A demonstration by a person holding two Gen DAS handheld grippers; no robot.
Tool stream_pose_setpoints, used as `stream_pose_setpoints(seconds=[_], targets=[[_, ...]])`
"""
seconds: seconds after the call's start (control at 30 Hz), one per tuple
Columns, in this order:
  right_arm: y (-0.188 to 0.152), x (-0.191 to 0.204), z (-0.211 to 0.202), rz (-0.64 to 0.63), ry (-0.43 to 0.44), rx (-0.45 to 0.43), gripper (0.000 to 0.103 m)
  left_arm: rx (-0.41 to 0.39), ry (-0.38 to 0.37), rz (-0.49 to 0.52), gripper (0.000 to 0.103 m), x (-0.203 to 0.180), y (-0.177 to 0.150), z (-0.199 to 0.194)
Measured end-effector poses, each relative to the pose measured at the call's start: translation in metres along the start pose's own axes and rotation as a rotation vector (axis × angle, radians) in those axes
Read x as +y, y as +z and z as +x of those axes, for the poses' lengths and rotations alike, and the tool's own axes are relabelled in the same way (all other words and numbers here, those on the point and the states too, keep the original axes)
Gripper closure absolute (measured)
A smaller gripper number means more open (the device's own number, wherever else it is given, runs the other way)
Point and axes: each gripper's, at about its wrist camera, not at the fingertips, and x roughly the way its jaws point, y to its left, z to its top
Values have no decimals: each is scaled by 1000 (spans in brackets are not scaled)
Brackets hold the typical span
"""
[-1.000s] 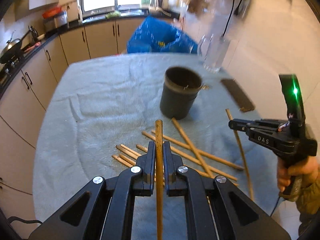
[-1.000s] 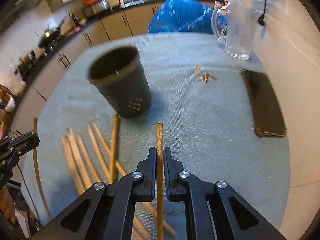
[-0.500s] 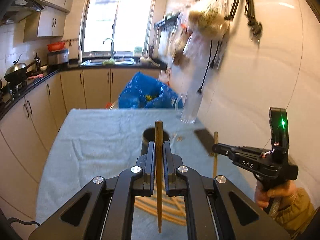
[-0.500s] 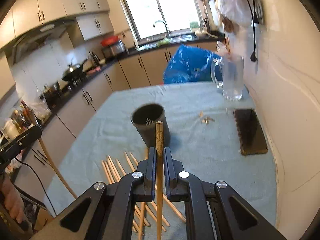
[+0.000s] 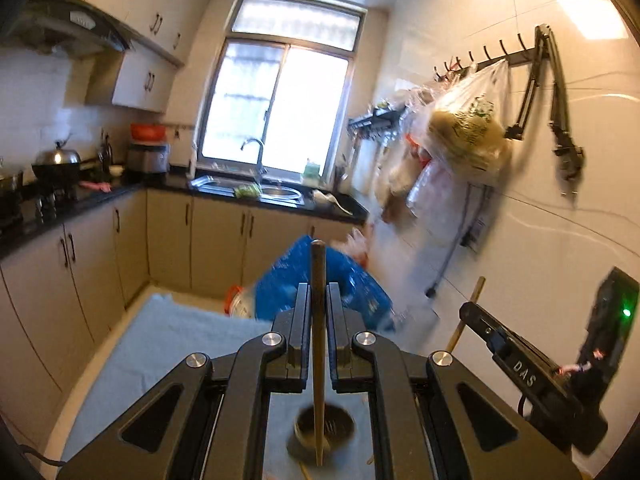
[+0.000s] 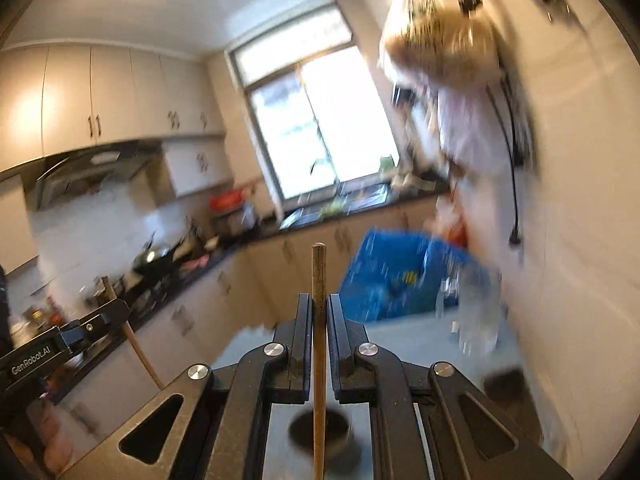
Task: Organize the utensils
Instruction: 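Carry the chopstick over the grey holder cup and release it inside, then lower the right gripper back to the chopsticks on the table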
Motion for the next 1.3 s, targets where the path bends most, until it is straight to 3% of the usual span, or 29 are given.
stream_pose_setpoints(seconds=[0.2,0.33,0.53,0.6,0.63,0.7,0.73,0.77,0.9,1.03,1.1,1.3], targets=[[-8,4,50,14,-52,-8,96,1,40,-32,96,2,-2,60],[-37,-4,75,-3,-66,64,96,144,38,-54,96,9,-27,110],[-68,-19,99,-10,-73,192,95,248,60,-84,96,21,-56,130],[-73,-26,105,5,-76,223,95,260,57,-88,91,22,-58,128],[-74,-29,106,15,-84,232,90,260,55,-86,82,22,-59,125],[-75,-36,106,44,-88,243,71,246,59,-82,70,25,-58,115],[-73,-38,105,58,-89,244,57,233,61,-78,64,25,-56,107],[-71,-39,101,68,-89,237,51,225,58,-78,61,25,-54,99],[-65,-40,76,65,-84,220,50,209,57,-75,58,31,-50,68],[-66,-38,45,57,-70,219,42,194,78,-76,43,47,-59,26],[-73,-37,31,40,-69,232,39,197,111,-82,40,60,-71,7],[-132,-32,15,-9,-40,409,36,337,194,-176,40,107,-138,-17]])
